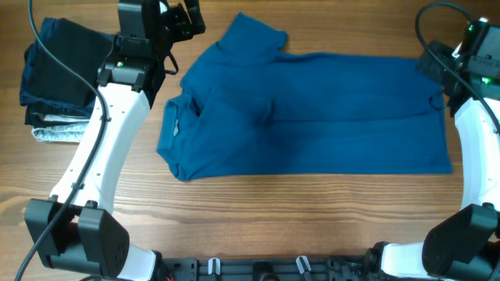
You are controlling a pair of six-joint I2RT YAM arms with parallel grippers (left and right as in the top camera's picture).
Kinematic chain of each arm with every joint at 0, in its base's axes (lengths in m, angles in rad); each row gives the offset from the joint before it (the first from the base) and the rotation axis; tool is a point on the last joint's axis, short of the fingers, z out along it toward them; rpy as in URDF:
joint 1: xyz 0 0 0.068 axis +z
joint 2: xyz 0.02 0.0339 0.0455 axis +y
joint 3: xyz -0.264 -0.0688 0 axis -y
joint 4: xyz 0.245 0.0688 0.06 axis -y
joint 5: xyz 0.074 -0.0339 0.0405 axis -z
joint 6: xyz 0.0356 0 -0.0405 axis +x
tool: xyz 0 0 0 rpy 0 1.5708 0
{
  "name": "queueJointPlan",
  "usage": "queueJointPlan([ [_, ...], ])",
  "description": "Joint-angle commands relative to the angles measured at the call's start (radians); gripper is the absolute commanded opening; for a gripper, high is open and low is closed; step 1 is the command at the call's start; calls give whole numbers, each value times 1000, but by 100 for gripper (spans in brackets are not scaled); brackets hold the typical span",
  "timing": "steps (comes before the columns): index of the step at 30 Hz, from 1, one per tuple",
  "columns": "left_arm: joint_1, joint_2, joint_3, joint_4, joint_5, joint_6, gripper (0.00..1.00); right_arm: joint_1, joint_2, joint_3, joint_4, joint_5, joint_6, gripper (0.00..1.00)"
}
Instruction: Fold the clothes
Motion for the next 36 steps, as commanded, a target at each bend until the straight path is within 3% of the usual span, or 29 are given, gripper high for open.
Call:
queueJointPlan([
  [1, 0, 87, 2, 11, 106, -72, 100, -6, -2, 16, -6, -68, -21, 87],
  [3, 0, 177, 7, 10, 223, -71, 100, -60, 32, 55, -53, -171, -21, 80],
  [5, 0, 243, 58, -13, 290, -71, 100, -114, 95, 134, -151, -260, -23, 82],
  [9, -2, 383, 418, -251, 321, 19, 100, -170, 343, 522, -397, -254, -61, 88],
  [12, -2, 496, 645, -297, 321, 46, 100, -173, 480, 706, -444, -254, -74, 88],
  [17, -2, 650, 703, -156, 359, 61, 100, -164, 620, 718, -344, -246, -185, 91],
  [26, -1, 790, 703, -67, 379, 72, 100, -155, 661, 718, -228, -254, -204, 88],
  [30, -6, 873, 703, -56, 506, 70, 100, -144, 750, 718, -195, -237, -233, 88],
  [36, -25, 893, 702, -110, 515, 72, 100, -123, 883, 716, -158, -235, -277, 91],
])
